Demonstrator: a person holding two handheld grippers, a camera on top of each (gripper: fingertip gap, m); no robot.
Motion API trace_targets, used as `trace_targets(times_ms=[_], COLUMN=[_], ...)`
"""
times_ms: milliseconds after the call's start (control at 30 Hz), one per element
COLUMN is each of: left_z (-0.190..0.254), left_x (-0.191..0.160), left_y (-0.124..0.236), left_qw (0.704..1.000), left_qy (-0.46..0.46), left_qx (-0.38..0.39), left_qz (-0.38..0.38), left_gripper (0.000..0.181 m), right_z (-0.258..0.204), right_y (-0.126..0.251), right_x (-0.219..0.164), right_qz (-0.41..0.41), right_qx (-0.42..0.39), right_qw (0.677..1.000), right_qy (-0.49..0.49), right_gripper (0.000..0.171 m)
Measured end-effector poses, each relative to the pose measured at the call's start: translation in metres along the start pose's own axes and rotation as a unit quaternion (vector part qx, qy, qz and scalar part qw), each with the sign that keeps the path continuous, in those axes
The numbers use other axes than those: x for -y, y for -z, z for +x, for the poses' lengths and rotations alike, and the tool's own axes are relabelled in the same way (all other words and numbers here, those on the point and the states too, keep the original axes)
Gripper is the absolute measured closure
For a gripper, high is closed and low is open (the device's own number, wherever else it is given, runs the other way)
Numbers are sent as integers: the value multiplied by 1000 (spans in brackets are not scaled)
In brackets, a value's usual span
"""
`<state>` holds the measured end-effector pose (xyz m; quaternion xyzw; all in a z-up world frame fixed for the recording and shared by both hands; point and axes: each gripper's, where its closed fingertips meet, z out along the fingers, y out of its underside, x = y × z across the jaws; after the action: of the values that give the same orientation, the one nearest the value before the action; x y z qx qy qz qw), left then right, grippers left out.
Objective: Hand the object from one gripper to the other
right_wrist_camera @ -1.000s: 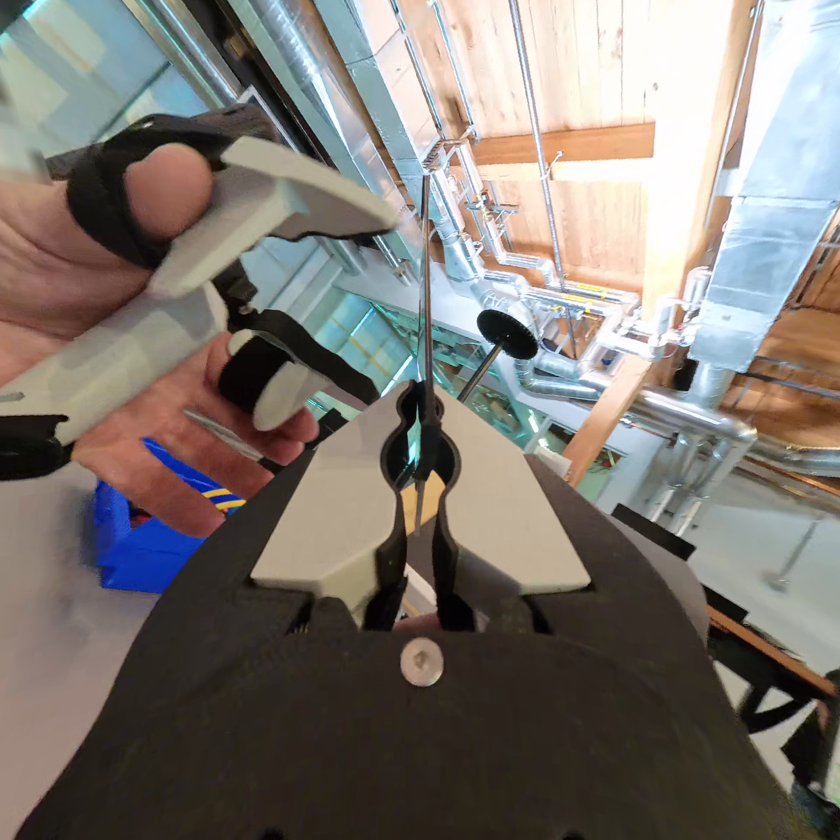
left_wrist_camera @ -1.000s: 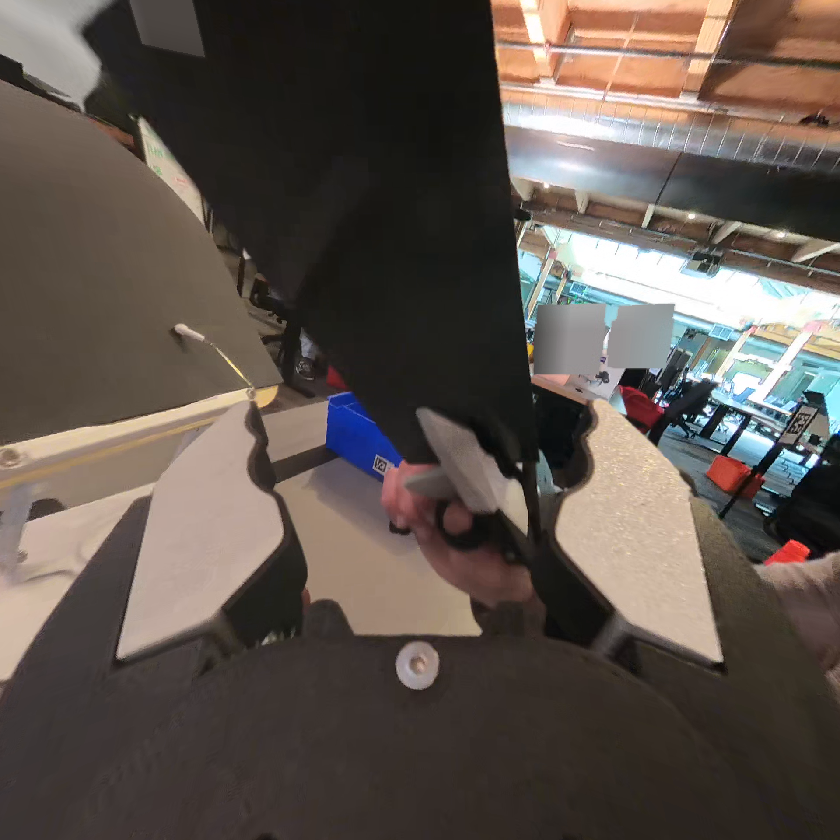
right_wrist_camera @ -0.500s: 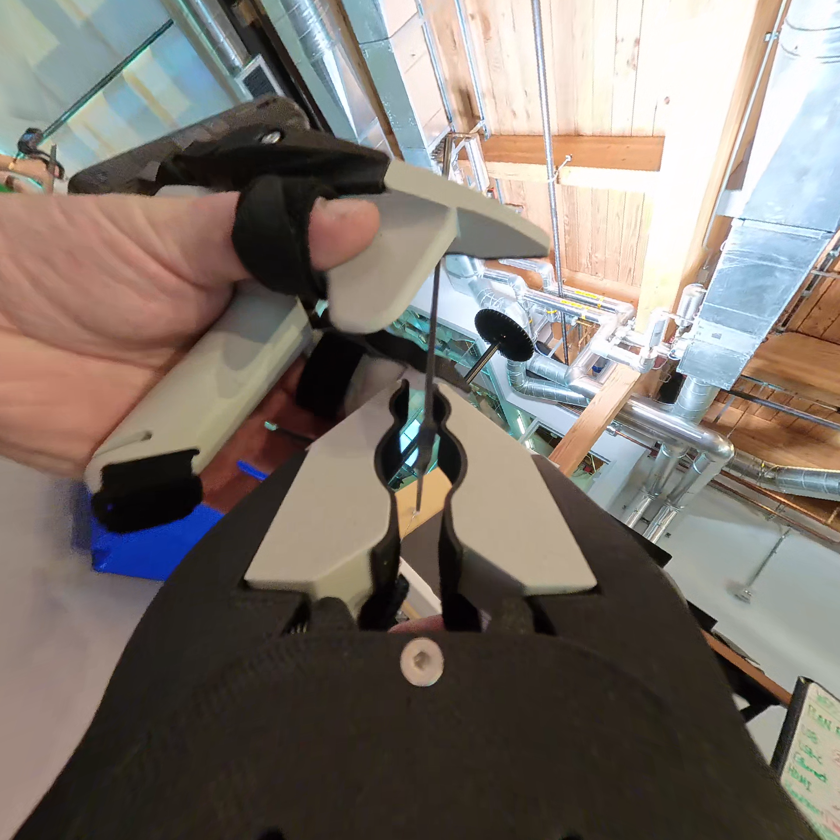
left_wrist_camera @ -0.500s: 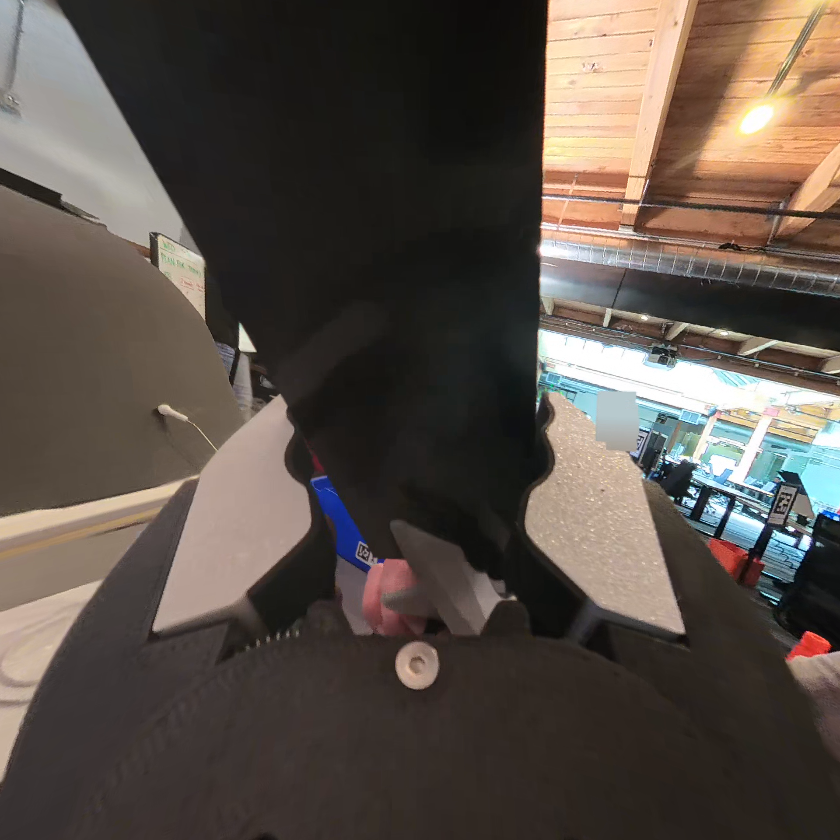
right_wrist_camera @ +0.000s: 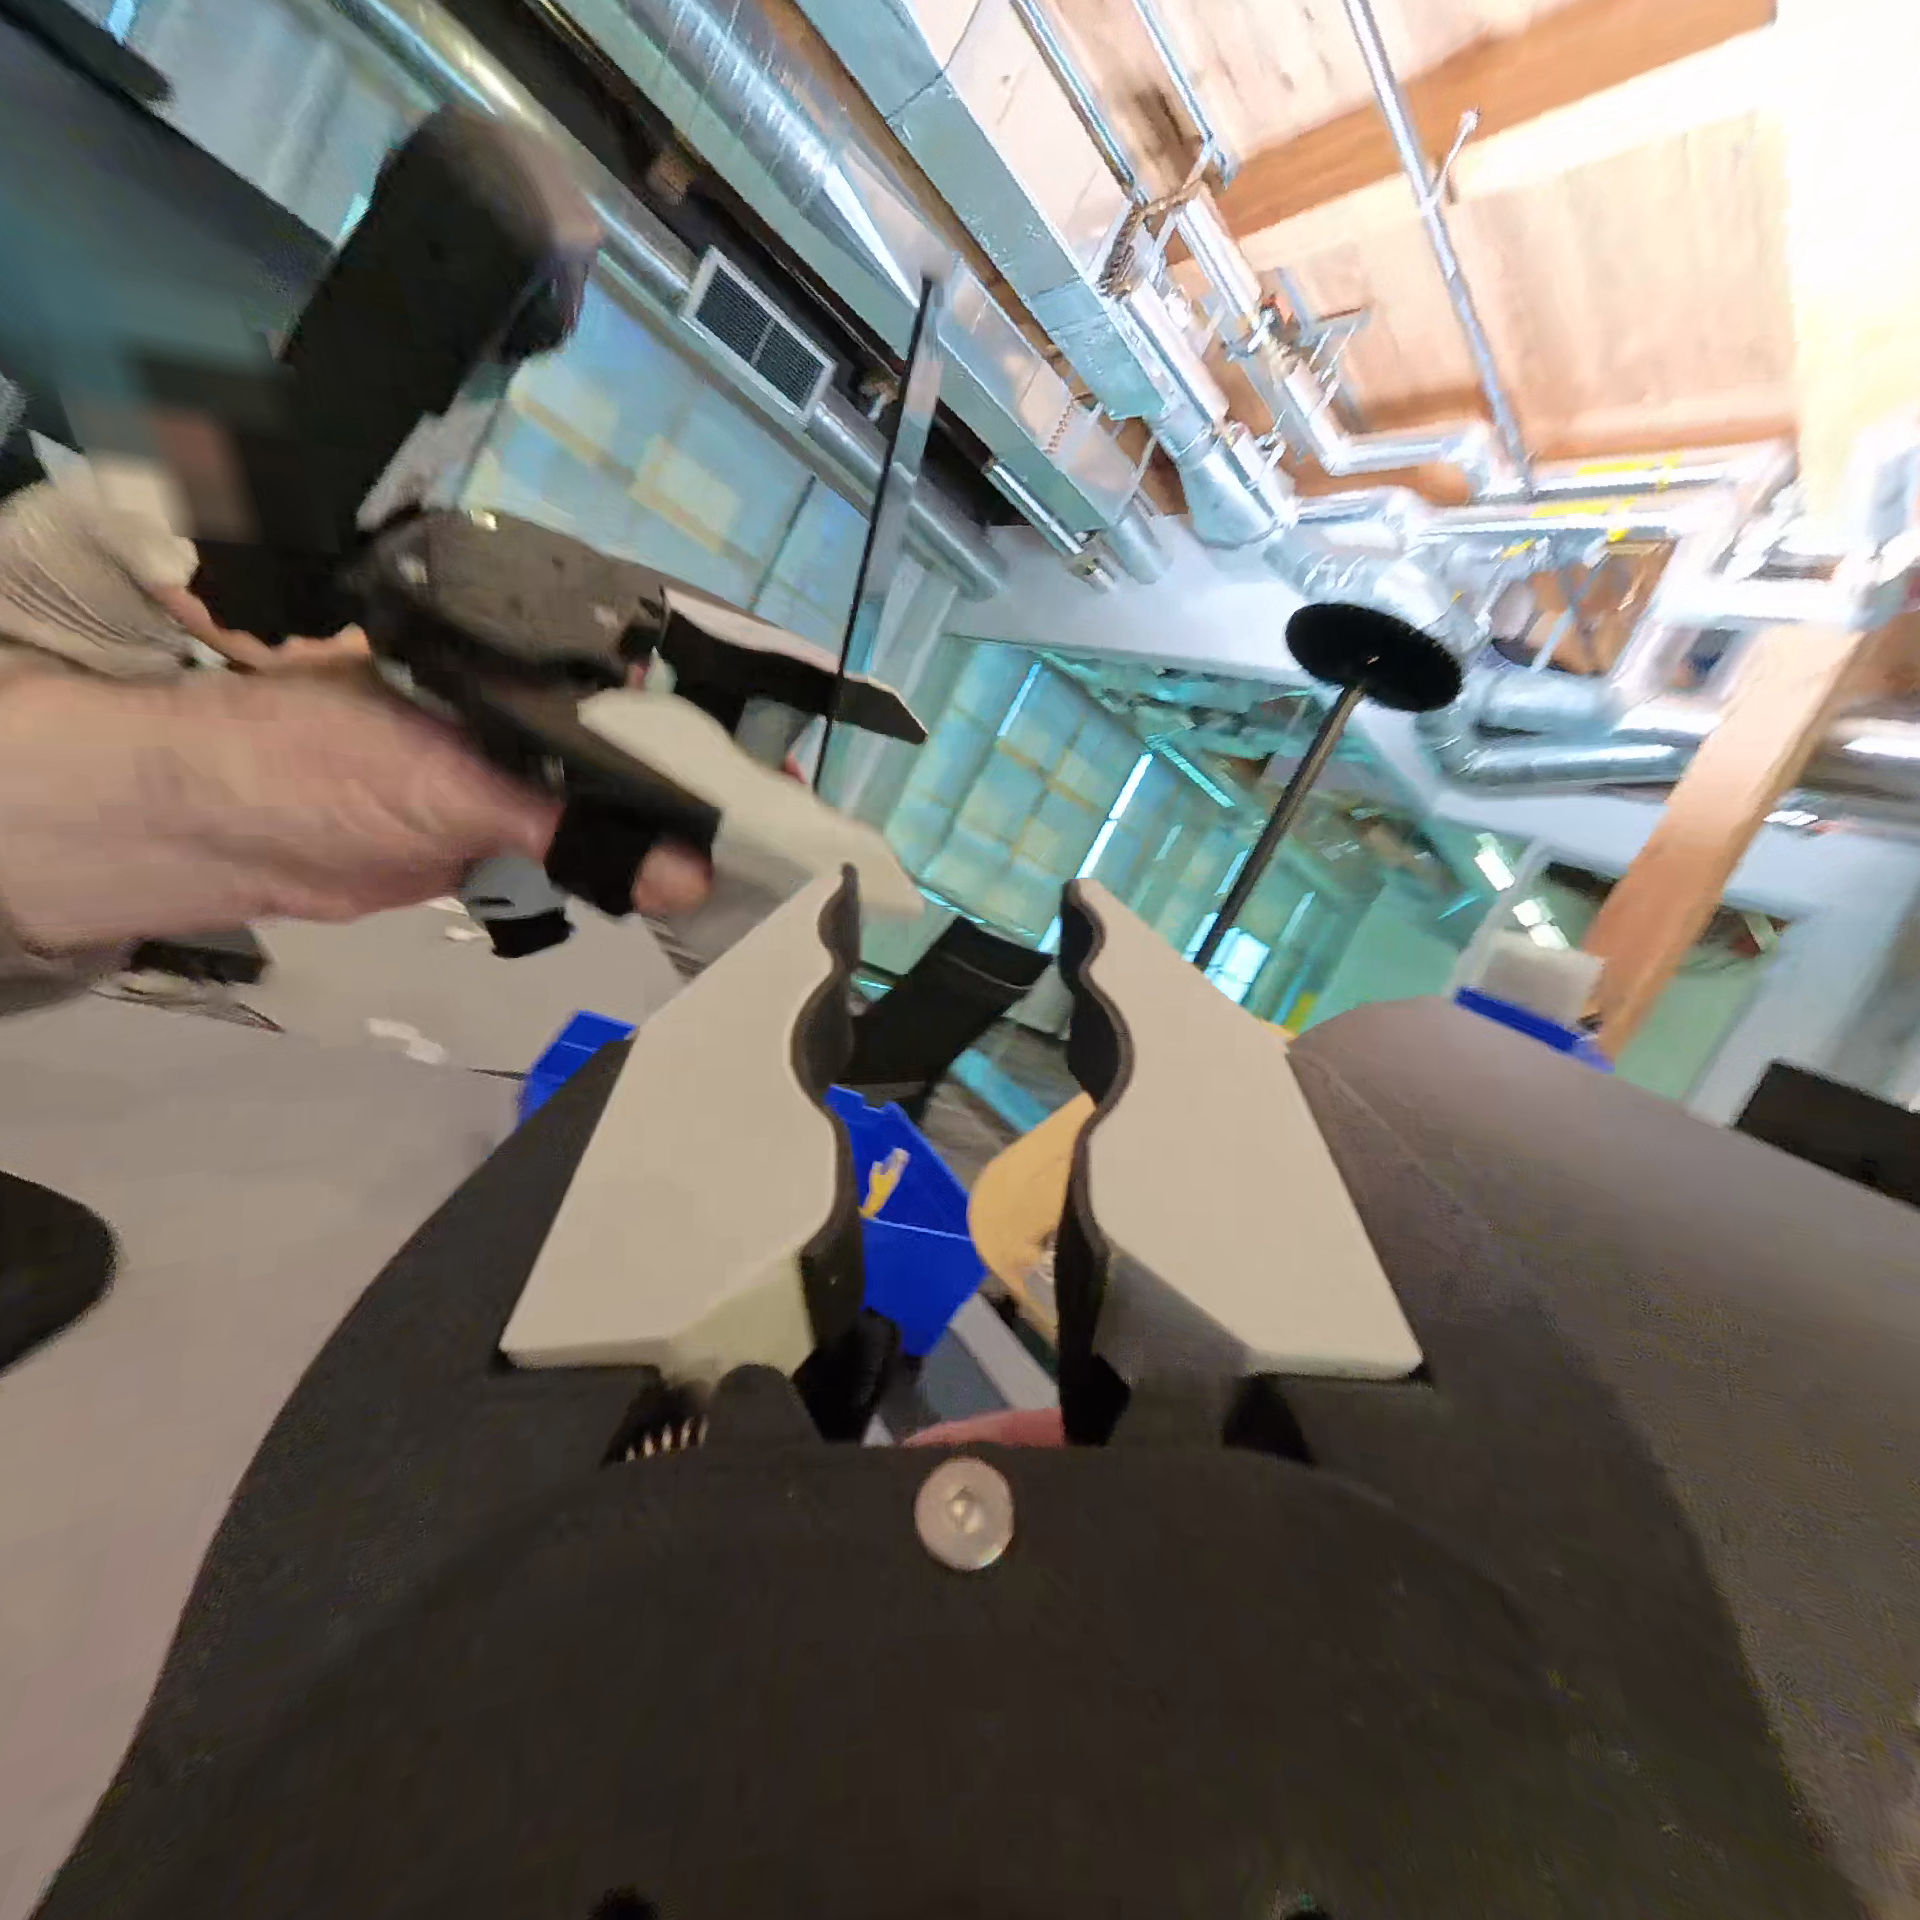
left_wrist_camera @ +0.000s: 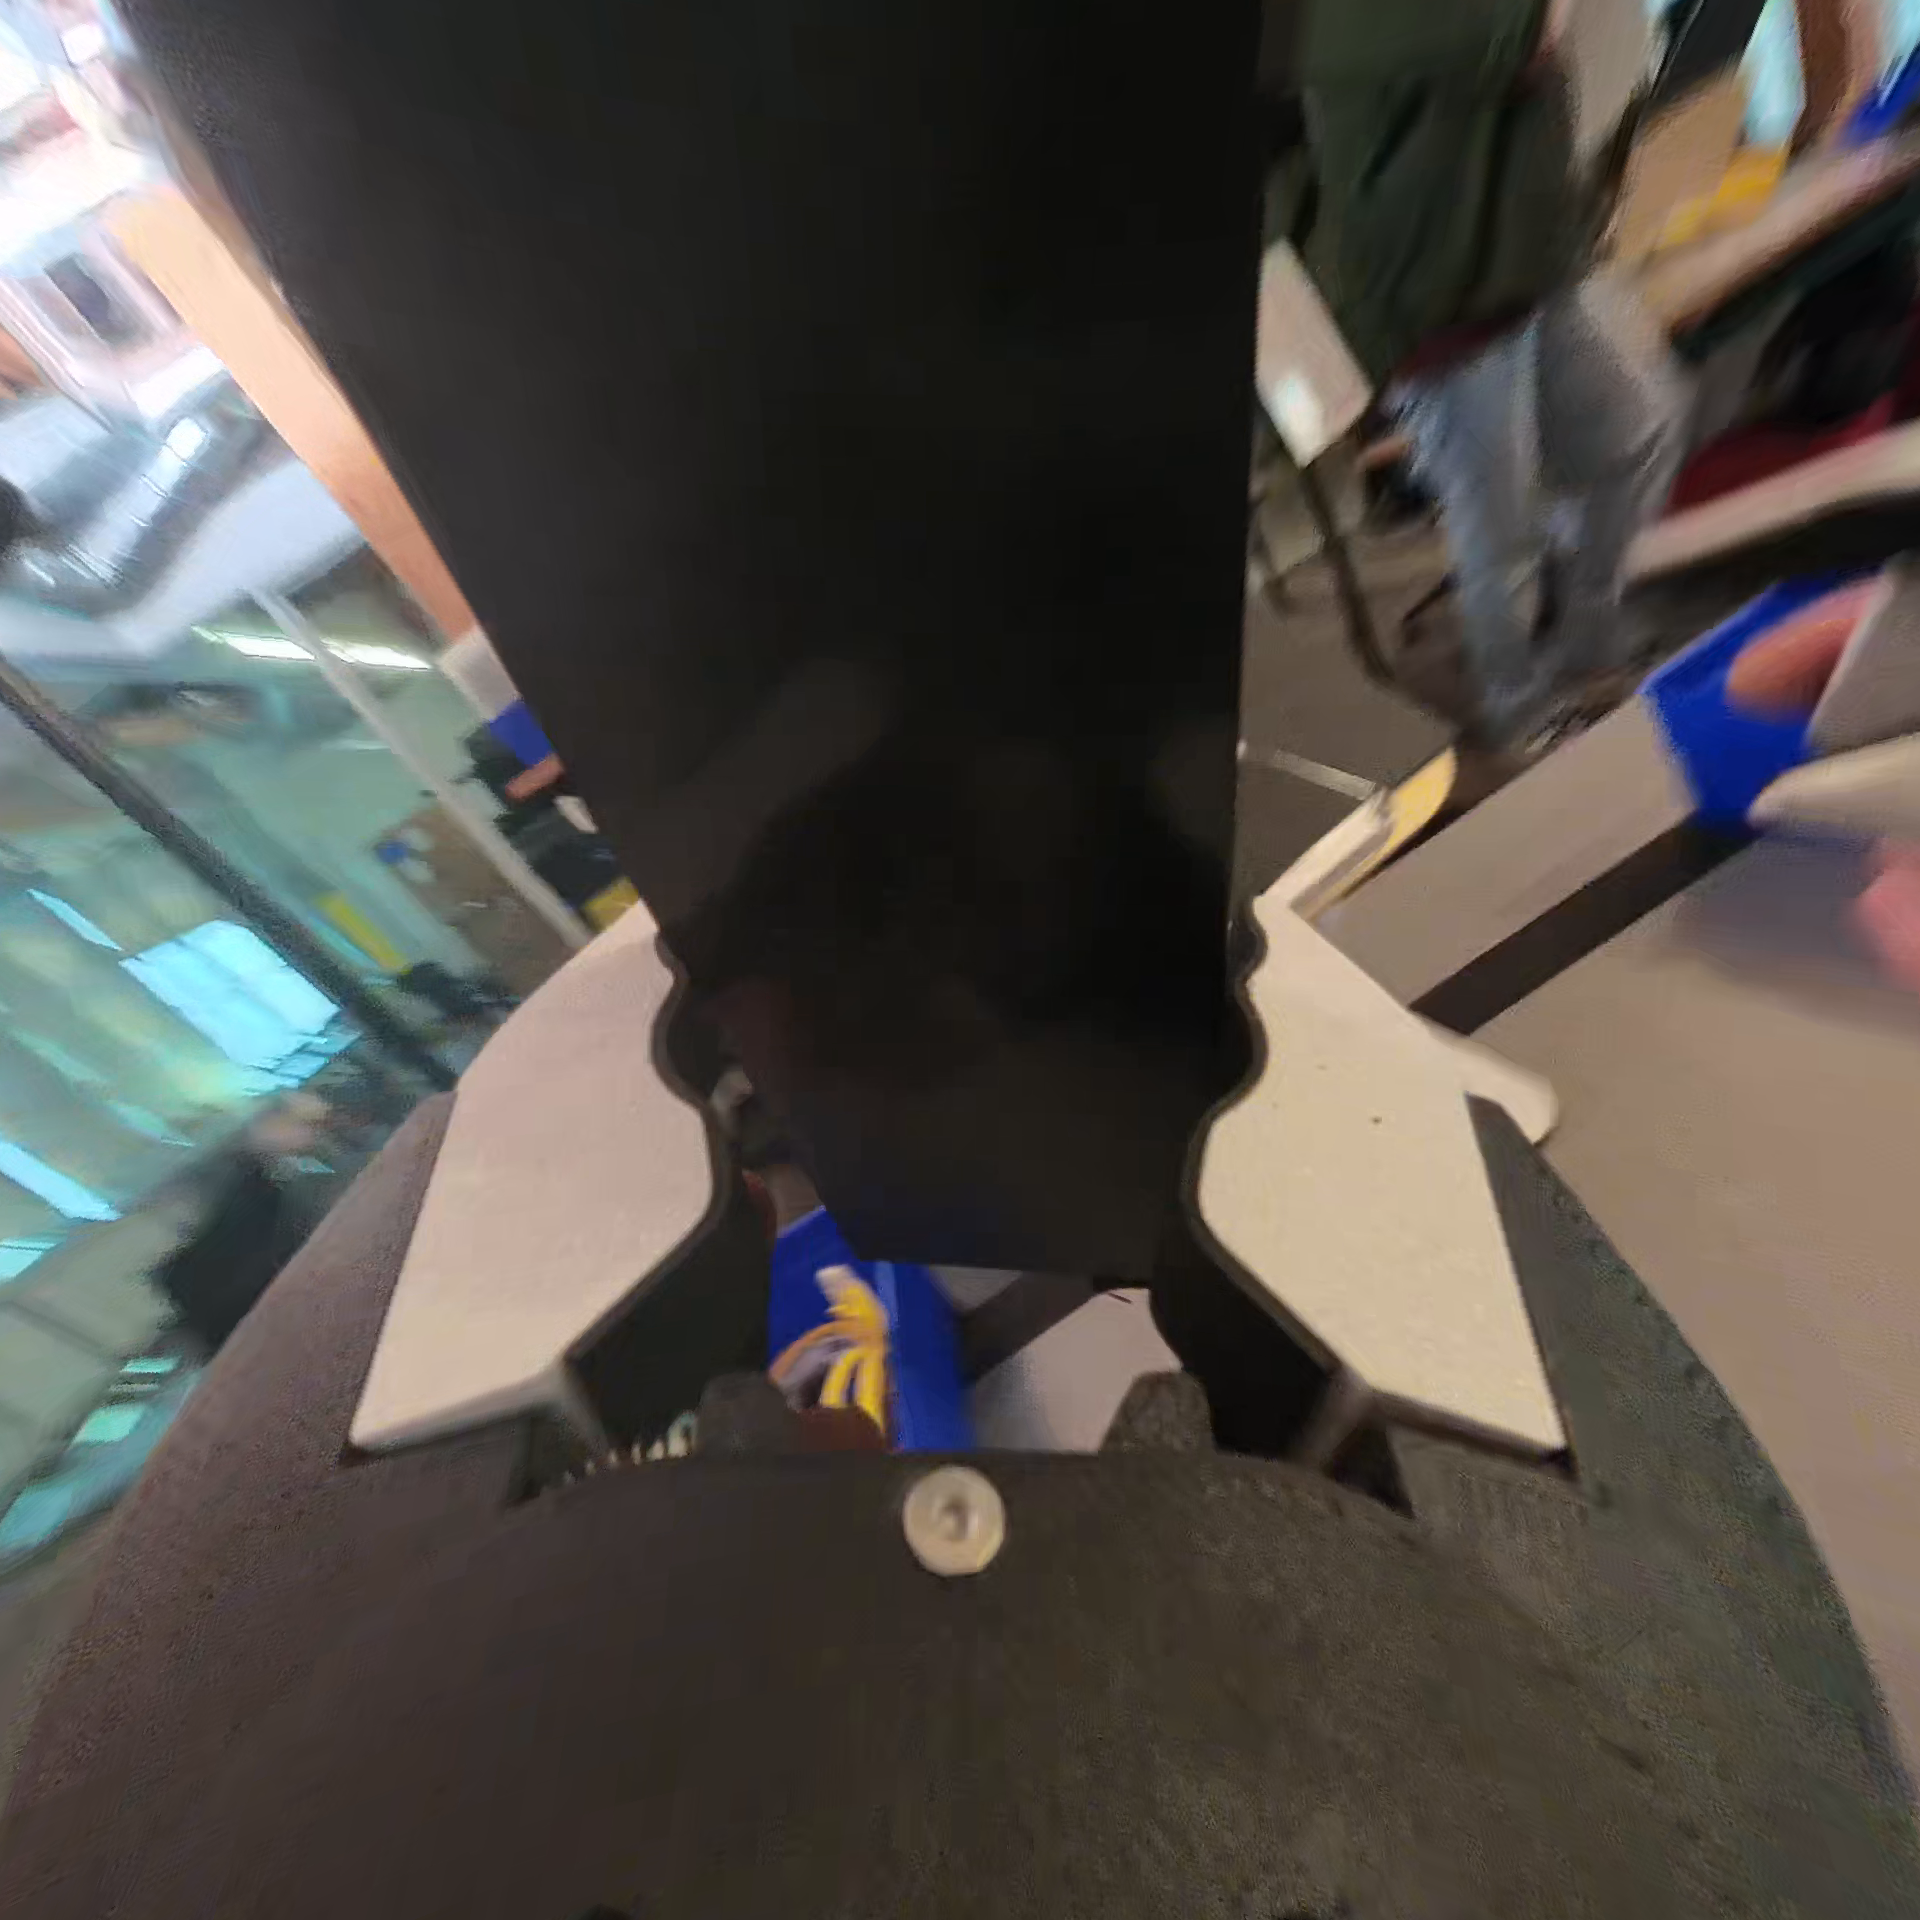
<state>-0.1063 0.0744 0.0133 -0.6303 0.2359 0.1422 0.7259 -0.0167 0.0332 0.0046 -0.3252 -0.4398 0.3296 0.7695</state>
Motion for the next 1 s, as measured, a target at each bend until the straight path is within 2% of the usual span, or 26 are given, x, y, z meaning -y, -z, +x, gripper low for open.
trace_targets(times_ms=[67,167,300,433,500,633,733,833,867,933,1000], left_z=[9,26,62,79,85,87,91,82,78,83,92], left_x=[-5,-8,-7,0,1,5,7,12,14,16,21], left_y=[-3,-7,-12,-14,-15,-19,-19,-11,-7,4,15], left_qw=[994,969,972,964,964,966,972,986,990,994,976], left_qy=[-102,-239,-230,-263,-261,-257,-231,-160,-126,-9,114], left_qx=[21,40,-18,-7,-5,5,-21,-43,-48,-110,-185], left_qz=[-26,-41,-34,-36,-42,-33,-35,-34,-29,-24,3], left_gripper=[87,87,87,88,88,87,92,92,94,102,98], right_z=[-1,0,-2,8,5,5,16,39,46,54,58], right_y=[-1,-2,-3,-1,-1,-1,3,11,16,24,33], right_x=[6,10,3,3,3,6,6,9,14,26,39], right_qz=[-3,-12,-15,4,6,13,27,51,74,114,152], right_qx=[14,31,40,-8,-12,-15,-17,-26,-19,13,60], right_qw=[1000,999,998,999,999,998,995,986,981,969,951], right_qy=[-15,-41,-46,-49,-39,-62,-96,-155,-178,-219,-263], right_gripper=[122,116,118,140,164,170,171,171,171,171,171])
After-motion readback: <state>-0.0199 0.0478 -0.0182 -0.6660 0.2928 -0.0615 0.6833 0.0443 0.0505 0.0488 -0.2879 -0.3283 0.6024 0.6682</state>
